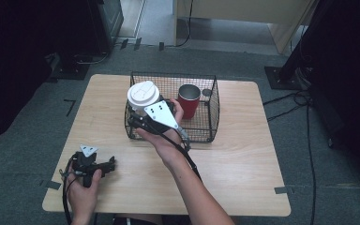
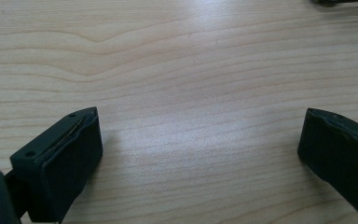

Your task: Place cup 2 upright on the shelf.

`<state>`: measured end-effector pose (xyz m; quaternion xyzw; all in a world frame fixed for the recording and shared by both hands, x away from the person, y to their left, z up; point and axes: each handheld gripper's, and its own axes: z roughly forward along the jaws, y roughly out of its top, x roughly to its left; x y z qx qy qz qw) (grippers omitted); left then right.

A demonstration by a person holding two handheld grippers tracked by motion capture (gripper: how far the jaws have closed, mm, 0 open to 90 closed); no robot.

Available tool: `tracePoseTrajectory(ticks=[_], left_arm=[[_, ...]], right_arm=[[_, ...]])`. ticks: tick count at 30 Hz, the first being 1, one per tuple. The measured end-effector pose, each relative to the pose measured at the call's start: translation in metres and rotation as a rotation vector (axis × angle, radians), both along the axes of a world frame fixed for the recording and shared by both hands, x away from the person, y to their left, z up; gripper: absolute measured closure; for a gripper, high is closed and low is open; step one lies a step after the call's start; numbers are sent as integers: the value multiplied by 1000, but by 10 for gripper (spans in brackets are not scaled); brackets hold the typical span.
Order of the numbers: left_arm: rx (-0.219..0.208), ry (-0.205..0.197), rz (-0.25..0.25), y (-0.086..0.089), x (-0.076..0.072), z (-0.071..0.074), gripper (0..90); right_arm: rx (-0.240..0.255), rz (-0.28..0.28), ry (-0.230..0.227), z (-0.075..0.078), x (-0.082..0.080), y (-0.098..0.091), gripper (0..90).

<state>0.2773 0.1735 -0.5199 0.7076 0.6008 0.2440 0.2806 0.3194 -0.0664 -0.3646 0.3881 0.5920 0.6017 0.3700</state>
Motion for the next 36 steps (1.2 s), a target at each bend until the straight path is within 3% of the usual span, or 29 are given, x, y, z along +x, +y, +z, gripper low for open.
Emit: tracePoseTrajectory(ticks=[11,28,36], left_arm=[[1,0,-1,0,0,0,4],[0,-2,1,0,0,0,5],[0,-2,1,0,0,0,4]], right_arm=[[1,-20,2,1,27,4,160],[9,-79,29,-17,75,7,160],[40,-49,45,-30,92,10,160]])
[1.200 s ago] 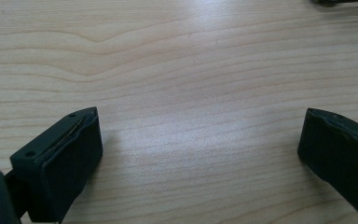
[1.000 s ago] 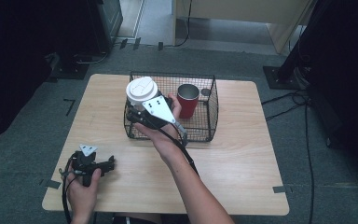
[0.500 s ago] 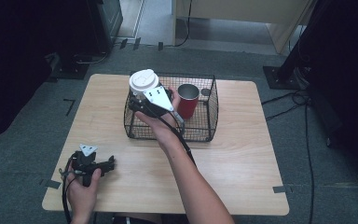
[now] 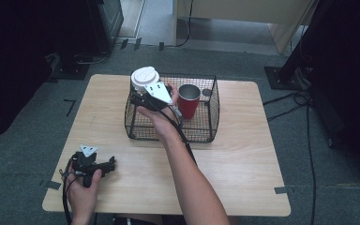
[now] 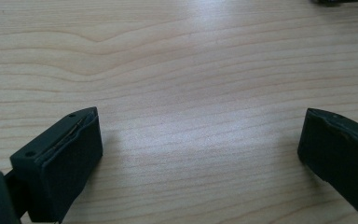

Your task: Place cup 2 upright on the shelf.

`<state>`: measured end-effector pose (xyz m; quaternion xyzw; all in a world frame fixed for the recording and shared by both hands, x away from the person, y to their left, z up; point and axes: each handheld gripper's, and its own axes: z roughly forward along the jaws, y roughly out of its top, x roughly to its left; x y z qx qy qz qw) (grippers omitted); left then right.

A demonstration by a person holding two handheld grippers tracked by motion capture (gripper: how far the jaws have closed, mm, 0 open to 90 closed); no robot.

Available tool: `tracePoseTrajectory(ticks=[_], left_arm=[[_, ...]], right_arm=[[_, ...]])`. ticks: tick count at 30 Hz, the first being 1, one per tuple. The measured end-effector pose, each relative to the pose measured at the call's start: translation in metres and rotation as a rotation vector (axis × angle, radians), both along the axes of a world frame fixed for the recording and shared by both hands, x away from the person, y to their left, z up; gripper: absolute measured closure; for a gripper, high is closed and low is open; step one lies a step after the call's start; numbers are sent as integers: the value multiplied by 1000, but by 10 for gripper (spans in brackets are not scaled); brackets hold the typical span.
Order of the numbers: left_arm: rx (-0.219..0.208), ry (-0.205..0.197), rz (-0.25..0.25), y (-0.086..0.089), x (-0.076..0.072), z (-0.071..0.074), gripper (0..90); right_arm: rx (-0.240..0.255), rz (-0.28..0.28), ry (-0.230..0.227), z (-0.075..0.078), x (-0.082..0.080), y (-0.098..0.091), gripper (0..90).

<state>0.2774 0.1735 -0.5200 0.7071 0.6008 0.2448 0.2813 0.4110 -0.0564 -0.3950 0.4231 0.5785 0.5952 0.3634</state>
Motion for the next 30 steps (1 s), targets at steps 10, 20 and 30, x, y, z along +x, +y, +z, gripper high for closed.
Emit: tracePoseTrajectory(ticks=[10,20,30], left_arm=[[0,1,-1,0,0,0,5],[1,1,-1,0,0,0,4],[1,1,0,0,0,0,5]], right_arm=[[-25,1,20,-18,14,1,160],[-85,10,68,-34,20,6,159],[-87,12,93,-39,23,5,159]])
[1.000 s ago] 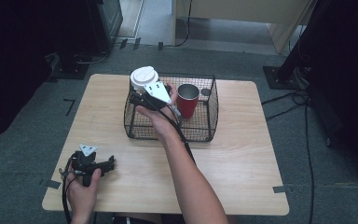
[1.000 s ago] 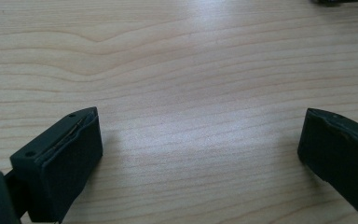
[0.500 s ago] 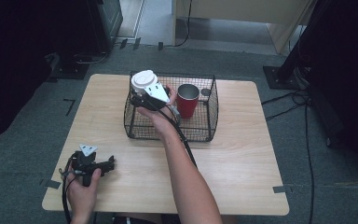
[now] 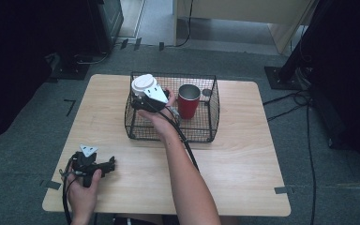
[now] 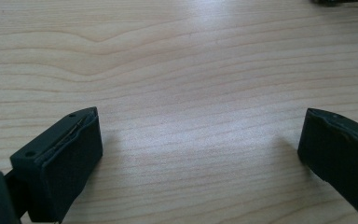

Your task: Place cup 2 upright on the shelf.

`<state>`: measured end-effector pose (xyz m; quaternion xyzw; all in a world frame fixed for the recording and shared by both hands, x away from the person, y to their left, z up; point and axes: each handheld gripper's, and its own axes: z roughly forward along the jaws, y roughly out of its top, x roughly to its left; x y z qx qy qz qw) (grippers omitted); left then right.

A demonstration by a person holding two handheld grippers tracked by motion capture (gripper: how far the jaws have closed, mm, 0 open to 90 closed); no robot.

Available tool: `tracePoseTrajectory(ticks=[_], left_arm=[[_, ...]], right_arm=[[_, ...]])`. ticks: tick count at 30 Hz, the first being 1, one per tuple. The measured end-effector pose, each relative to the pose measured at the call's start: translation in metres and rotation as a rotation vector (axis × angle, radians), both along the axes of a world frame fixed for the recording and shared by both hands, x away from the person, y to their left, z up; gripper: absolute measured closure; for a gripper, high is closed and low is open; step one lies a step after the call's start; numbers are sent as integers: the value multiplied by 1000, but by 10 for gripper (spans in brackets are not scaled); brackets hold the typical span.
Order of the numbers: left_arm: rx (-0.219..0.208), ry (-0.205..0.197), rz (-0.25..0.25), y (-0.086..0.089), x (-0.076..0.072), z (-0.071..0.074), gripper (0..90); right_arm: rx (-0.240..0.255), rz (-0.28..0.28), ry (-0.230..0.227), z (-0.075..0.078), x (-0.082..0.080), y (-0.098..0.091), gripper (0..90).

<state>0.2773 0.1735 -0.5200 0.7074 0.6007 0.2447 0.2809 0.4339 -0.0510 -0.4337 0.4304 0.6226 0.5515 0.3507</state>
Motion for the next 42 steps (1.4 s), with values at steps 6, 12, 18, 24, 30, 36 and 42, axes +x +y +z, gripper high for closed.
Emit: tracePoseTrajectory(ticks=[6,12,18,24,30,36,42], left_arm=[[0,0,0,0,0,0,4],[0,1,0,0,0,0,5],[0,1,0,0,0,0,4],[2,0,-1,0,0,0,4],[1,1,0,0,0,0,4],[0,1,0,0,0,0,5],[0,1,0,0,0,0,4]], right_arm=[[-9,4,21,-4,0,-2,159],[-28,2,31,-9,1,-3,158],[-23,1,52,-12,1,-7,158],[-47,25,51,-11,0,-7,155],[-67,44,47,-10,-2,-11,141],[-75,75,41,-10,-4,-14,79],[-100,125,32,-10,-6,-19,14]])
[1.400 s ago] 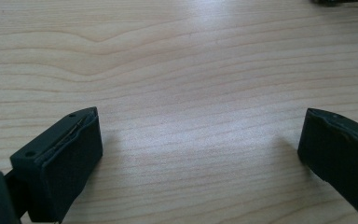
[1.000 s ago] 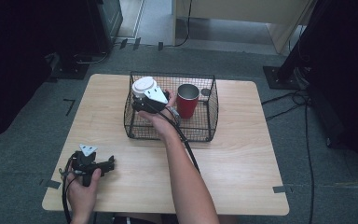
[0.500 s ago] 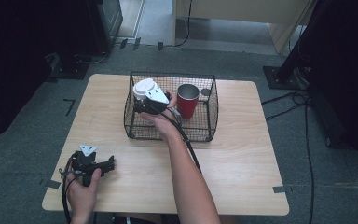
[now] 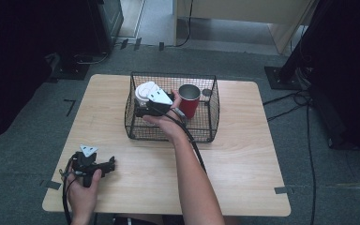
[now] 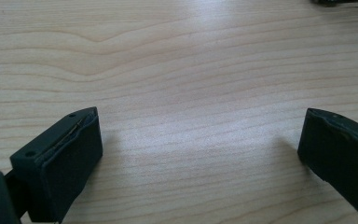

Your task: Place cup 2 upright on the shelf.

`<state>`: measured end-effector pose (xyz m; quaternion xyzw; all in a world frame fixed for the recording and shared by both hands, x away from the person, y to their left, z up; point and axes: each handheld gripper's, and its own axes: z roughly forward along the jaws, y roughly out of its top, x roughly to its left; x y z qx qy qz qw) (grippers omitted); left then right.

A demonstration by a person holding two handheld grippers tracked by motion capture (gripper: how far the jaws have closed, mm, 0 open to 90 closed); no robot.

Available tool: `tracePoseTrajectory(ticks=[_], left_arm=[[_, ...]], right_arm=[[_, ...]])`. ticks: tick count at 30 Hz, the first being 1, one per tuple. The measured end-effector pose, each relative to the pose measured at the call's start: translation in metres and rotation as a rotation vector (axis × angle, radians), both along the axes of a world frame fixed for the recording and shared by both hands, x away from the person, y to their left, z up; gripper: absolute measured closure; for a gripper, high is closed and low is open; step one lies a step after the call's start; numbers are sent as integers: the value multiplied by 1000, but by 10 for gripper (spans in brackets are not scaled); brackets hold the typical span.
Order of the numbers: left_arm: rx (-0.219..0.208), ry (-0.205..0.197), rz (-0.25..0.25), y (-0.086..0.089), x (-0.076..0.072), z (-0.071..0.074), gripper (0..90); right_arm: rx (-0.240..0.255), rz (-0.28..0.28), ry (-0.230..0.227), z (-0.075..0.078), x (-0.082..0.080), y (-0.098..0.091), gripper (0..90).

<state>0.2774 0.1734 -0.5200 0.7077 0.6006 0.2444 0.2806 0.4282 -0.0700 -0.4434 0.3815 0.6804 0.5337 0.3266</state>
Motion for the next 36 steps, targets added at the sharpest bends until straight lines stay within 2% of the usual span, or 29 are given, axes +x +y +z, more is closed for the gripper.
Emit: tracePoseTrajectory(ticks=[6,13,17,26,31,36], left_arm=[[0,0,0,0,0,0,4],[0,1,0,0,0,0,4],[0,0,0,0,0,0,4],[2,1,-1,0,0,0,4],[3,0,-1,0,0,0,5],[3,1,-1,0,0,0,5]], right_arm=[[20,5,-22,4,-1,-4,0],[14,17,-57,13,-3,-7,0],[14,33,-84,20,-5,-8,0],[30,22,-137,43,-10,-17,0],[57,19,-166,55,-16,-26,0],[59,12,-186,65,-27,-35,0]])
